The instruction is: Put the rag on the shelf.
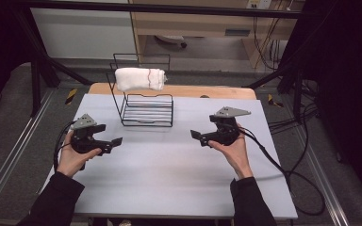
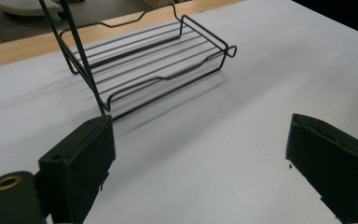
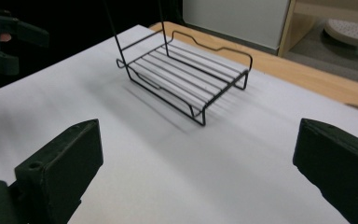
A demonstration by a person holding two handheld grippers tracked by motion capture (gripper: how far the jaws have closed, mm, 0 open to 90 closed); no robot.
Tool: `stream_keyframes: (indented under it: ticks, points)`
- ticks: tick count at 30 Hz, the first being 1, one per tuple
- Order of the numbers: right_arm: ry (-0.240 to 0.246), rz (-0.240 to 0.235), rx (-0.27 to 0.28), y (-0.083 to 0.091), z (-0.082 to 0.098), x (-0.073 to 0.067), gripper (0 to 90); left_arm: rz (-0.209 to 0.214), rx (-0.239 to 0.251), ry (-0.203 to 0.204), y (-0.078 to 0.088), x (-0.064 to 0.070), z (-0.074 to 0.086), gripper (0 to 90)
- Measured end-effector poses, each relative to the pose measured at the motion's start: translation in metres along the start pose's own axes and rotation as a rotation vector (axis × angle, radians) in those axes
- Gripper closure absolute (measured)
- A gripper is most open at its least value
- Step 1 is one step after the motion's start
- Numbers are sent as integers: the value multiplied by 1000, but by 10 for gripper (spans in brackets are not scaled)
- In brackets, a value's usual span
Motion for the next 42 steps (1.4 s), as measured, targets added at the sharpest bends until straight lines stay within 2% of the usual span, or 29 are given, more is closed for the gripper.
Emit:
stream_keyframes:
  ticks: [8,12,16,18,24,33,37,42]
  points:
    - [-38,-32,-43,13,49,12,4,6,-17,6,-1,4,26,59]
    - [-42,-33,-58,20,67,16,3,-30,-28,-14,0,8,38,59]
    - [-45,-32,-86,28,83,20,3,-9,-24,2,0,10,49,56]
    - [-60,-33,-86,32,91,22,3,-2,-37,5,-1,10,55,56]
    - [-89,-37,-105,42,114,28,3,4,-56,-6,0,10,67,56]
    - [-118,-17,-119,57,134,33,4,-1,-68,-12,4,8,77,56]
    - [-128,-19,-109,60,137,34,4,0,-66,-18,4,9,77,56]
    - [-127,-21,-123,59,138,33,4,1,-77,-27,3,10,78,56]
Point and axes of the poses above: each handheld gripper's, and its own axes: y roughly backward along the jaws, z roughly out of its underside, x roughly to its right, the point moved 3 cm from there along -y, roughly forward along the jaws, and after that the axes turned 3 degrees about -z, right-handed, at the moved point
